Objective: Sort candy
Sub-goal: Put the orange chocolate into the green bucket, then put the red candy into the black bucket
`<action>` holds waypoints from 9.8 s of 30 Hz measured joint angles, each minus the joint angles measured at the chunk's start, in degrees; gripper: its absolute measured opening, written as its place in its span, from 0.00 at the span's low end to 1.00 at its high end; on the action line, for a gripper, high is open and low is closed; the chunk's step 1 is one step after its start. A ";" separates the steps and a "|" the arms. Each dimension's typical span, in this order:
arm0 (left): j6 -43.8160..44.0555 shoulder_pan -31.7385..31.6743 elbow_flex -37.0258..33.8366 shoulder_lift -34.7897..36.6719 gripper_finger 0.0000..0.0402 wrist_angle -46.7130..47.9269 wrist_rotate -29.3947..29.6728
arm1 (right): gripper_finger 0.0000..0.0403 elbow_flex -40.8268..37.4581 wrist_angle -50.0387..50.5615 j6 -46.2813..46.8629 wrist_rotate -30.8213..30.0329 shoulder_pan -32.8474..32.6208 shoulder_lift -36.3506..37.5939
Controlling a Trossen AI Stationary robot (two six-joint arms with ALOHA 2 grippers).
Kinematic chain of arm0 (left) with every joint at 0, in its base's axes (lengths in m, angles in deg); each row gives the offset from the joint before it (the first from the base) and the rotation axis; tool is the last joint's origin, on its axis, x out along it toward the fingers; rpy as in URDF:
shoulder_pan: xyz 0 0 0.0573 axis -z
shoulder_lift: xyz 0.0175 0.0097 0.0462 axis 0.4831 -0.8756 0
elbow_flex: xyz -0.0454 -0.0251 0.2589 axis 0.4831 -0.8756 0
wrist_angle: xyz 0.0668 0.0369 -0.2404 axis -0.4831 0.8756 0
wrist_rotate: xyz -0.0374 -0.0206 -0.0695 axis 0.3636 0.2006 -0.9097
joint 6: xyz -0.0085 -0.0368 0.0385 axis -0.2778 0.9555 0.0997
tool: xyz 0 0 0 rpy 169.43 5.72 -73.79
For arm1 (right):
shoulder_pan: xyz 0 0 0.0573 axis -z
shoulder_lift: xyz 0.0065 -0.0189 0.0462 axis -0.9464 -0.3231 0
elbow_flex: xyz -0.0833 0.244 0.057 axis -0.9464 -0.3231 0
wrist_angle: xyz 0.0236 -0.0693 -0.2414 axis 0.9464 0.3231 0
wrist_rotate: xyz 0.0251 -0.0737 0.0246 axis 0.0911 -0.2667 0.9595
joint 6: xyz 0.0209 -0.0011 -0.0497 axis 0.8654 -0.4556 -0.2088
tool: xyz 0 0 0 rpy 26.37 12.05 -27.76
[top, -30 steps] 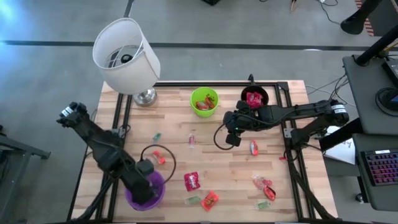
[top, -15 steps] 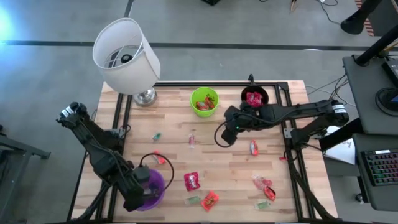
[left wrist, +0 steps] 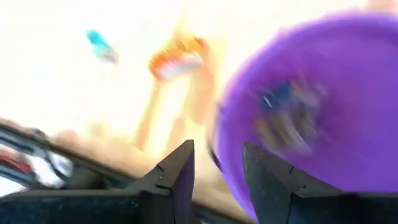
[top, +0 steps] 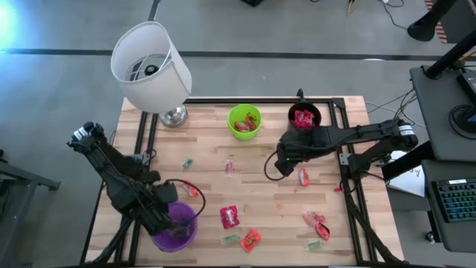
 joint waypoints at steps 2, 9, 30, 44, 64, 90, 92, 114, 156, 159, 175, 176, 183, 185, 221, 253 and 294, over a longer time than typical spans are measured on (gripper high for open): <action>-0.33 -0.04 0.00 0.13 0.29 0.47 4.76 | 0.37 -0.95 2.30 4.24 -1.95 -0.60 0.00; -1.45 -0.15 0.00 0.36 0.29 2.48 17.14 | 0.37 -4.39 3.81 14.51 -1.47 -2.06 -0.15; 4.60 -0.24 -0.02 0.60 0.29 5.46 25.81 | 0.42 -14.40 -4.46 26.95 4.18 -3.01 -0.22; 2.47 -3.24 -0.02 0.73 0.29 5.46 32.64 | 0.43 -23.52 -6.59 40.88 7.42 -3.32 -0.35; -3.84 -16.50 0.09 4.75 0.29 5.46 38.53 | 0.43 -36.94 -26.04 42.25 7.30 -3.25 -0.33; -1.30 -16.72 0.11 21.41 0.29 5.44 38.21 | 0.05 -36.67 -30.65 34.92 8.22 -3.27 -0.44; -0.59 -16.71 0.11 21.88 0.29 5.44 38.20 | 0.05 -35.85 -30.74 33.97 7.55 -3.12 -0.44; 2.59 -16.79 0.11 21.84 0.29 5.42 32.12 | 0.04 -12.93 -40.36 -9.11 6.91 19.42 -2.75; 3.37 -16.76 0.11 19.77 0.29 5.27 31.75 | 0.38 13.05 -39.08 -41.86 18.98 29.78 -22.90; 1.25 -16.79 0.11 19.73 0.29 5.07 31.75 | 0.39 13.05 -38.31 -41.32 19.01 29.49 -21.30; -6.91 -16.76 0.11 15.81 0.38 -2.06 22.24 | 0.39 13.11 -34.93 -36.17 14.05 23.04 -6.09; -6.95 -16.76 0.11 15.19 0.40 -2.10 22.18 | 0.39 13.11 -34.54 -35.15 12.45 22.32 -5.33; -6.81 -16.76 0.11 9.49 0.47 -3.28 21.56 | 0.39 13.11 -29.86 -27.98 7.63 16.37 -1.88; -6.95 -16.76 0.11 7.41 0.47 -4.54 21.05 | 0.39 13.11 -28.84 -26.72 7.62 14.49 -1.53; -6.45 -19.14 8.97 -11.83 0.46 -9.70 -11.83 | 0.39 13.82 -5.63 -14.70 4.45 -1.26 -1.11; 45.45 -20.17 30.34 -45.22 0.51 -12.14 -9.70 | 0.39 14.14 7.90 -27.39 5.38 -1.55 6.59; 23.17 -23.55 32.84 -52.31 0.02 -22.37 -18.85 | 0.39 14.16 9.87 -20.85 6.95 -8.67 15.82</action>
